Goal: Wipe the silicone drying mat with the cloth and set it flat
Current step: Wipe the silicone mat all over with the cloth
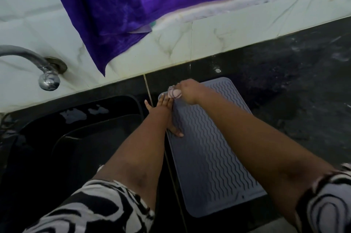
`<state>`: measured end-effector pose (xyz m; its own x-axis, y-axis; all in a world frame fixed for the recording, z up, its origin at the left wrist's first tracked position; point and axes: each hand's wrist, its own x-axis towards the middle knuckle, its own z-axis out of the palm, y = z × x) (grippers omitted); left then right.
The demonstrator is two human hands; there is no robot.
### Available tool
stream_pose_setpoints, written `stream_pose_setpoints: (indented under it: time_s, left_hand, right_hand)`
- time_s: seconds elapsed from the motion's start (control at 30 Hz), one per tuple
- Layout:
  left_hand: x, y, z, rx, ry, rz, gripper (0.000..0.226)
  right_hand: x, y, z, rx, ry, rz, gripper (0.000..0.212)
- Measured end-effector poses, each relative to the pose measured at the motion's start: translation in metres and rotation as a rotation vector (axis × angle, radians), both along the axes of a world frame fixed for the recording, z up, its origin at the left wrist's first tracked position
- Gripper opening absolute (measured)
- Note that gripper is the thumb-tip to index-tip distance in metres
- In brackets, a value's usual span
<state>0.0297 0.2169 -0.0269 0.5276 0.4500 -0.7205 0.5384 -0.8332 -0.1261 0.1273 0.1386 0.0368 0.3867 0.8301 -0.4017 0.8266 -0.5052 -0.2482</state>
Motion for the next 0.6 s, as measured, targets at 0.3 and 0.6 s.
stream_pose_setpoints:
  time_s: [0.3,0.6]
  left_hand:
    - [0.001,-0.003,-0.003,0.043,-0.046,0.015,0.163]
    - [0.007,0.002,0.006,-0.081,-0.087,0.080,0.121]
  right_hand:
    - [-0.044,-0.077,-0.046,-0.010,0.087,-0.045,0.045]
    - [-0.092,-0.179,0.021,-0.357,0.338,0.169,0.036]
